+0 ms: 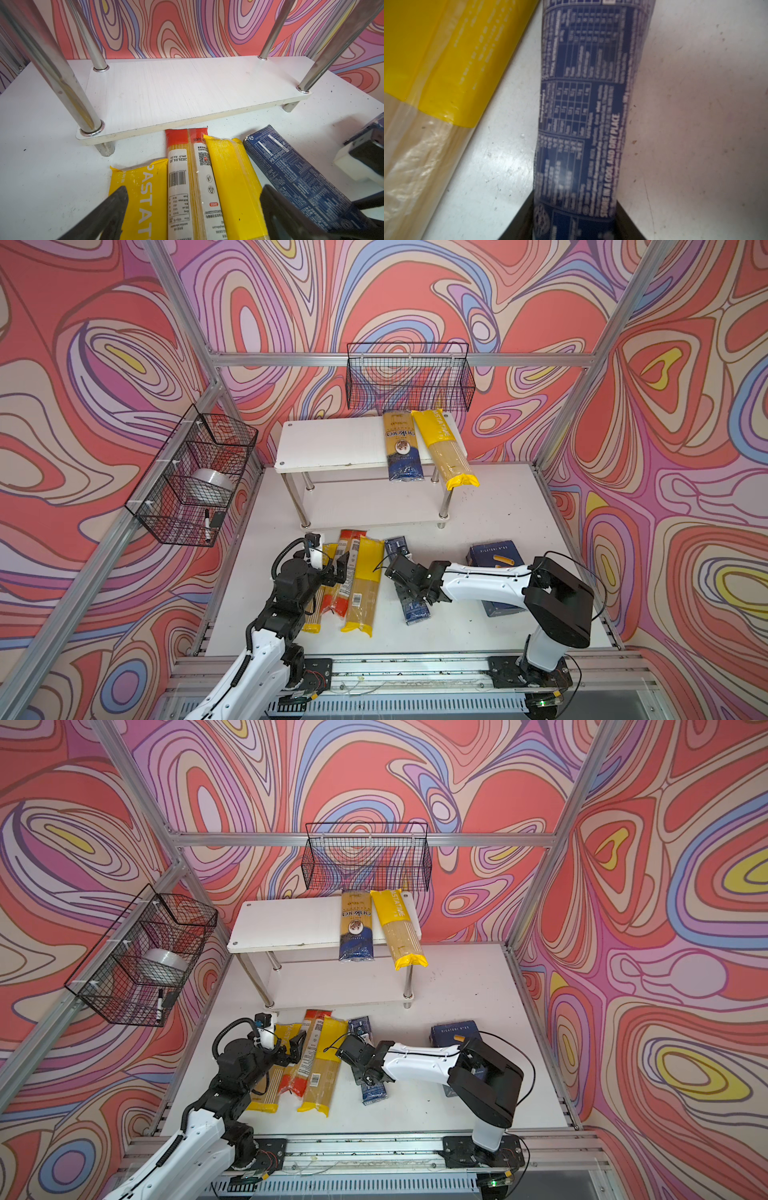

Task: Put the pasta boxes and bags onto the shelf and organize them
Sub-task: 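Close the right gripper on the dark blue pasta box, then lift the dark blue box with the right gripper toward the shelf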

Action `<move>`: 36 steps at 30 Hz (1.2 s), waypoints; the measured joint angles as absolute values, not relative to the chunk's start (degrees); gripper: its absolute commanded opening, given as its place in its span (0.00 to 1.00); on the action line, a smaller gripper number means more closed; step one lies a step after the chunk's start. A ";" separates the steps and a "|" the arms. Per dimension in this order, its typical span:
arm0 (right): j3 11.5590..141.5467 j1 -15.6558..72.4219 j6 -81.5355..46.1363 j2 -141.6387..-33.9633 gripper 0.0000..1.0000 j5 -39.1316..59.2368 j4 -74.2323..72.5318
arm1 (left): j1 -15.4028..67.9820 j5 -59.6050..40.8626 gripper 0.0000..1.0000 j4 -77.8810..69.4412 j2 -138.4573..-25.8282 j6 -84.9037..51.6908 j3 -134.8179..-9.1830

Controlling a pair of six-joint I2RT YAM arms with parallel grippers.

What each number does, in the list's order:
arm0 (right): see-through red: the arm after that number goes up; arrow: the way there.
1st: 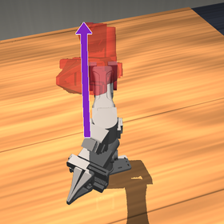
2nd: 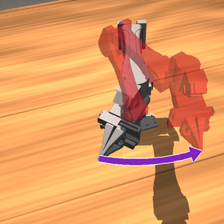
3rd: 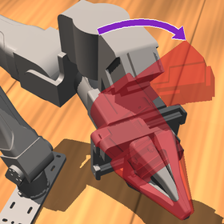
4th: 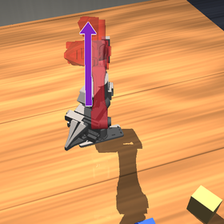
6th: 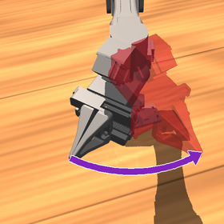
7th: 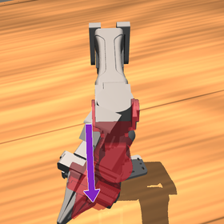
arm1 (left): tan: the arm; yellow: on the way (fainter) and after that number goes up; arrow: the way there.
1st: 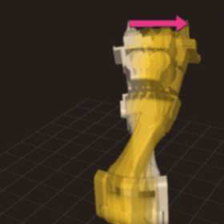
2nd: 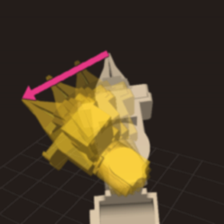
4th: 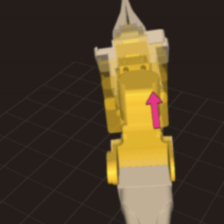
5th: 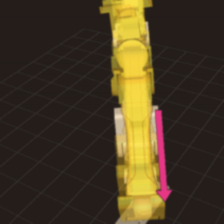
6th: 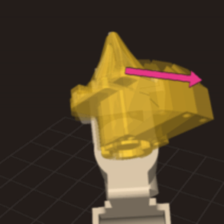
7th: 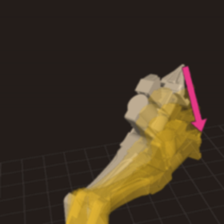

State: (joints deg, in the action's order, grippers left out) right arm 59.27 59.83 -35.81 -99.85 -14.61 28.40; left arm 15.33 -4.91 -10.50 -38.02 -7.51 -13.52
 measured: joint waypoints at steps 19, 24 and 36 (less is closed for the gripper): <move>51.59 61.06 -38.52 -86.52 0.00 -14.44 26.15 | 15.33 -4.86 1.00 -10.50 -37.95 -7.51 -13.52; 51.31 61.30 -38.06 -82.24 0.00 -14.33 24.56 | 15.33 -4.64 1.00 -10.50 -37.80 -7.51 -13.52; 52.80 63.22 -34.72 -75.70 0.00 -14.44 26.24 | 15.33 -3.38 1.00 -10.50 -34.96 -7.60 -13.50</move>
